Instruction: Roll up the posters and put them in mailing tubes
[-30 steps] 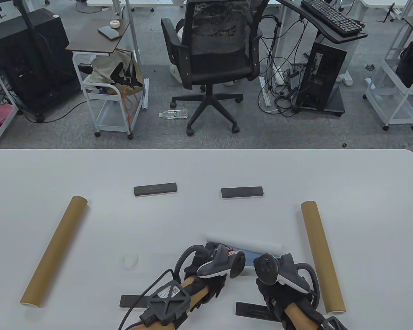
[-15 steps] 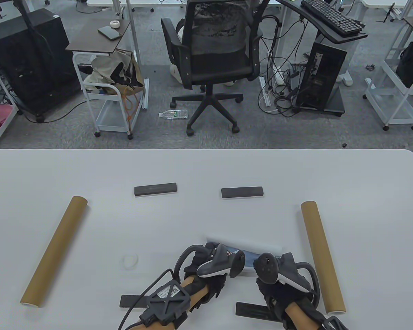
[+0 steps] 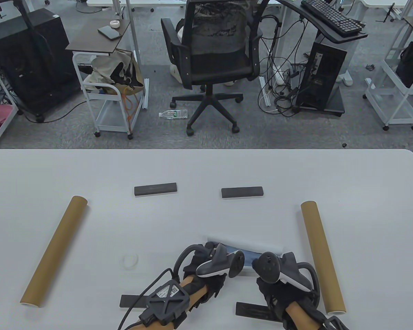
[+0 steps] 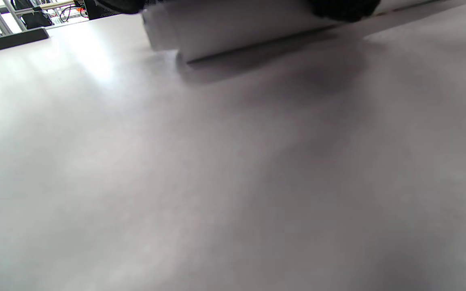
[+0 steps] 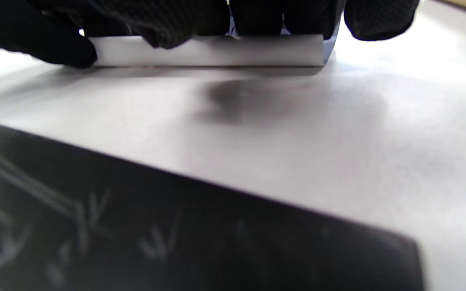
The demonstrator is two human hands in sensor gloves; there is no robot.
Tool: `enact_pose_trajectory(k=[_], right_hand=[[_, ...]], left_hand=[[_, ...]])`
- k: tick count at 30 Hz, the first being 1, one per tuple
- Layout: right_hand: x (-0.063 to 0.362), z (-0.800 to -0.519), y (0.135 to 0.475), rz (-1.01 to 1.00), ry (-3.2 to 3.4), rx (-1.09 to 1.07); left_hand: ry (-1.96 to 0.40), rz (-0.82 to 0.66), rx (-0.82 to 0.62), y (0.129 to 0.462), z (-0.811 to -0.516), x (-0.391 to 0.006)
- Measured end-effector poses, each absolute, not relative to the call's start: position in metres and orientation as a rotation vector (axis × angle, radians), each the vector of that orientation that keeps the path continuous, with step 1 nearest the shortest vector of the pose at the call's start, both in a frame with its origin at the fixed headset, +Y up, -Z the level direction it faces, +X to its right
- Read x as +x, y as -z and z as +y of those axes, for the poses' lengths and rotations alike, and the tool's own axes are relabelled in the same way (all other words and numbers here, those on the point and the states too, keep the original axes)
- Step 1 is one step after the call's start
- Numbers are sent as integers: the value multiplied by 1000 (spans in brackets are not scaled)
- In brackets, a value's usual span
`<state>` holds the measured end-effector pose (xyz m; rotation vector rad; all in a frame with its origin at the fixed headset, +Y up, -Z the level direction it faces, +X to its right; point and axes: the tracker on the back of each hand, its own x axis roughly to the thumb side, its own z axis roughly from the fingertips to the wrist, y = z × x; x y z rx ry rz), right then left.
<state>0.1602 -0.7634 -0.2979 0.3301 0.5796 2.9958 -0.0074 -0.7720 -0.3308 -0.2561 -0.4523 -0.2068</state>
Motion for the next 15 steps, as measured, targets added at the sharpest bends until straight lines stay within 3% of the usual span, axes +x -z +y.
enact_pose_trajectory(k=[7, 11, 15], right_hand=[[160, -773, 303, 665, -3006, 303], [159, -764, 298, 530, -3006, 340], [159, -764, 298, 572, -2993, 349]], left_hand=[[200, -423, -272, 335, -777, -12], [216, -445, -238, 333, -776, -10], [221, -447, -251, 332, -775, -8]])
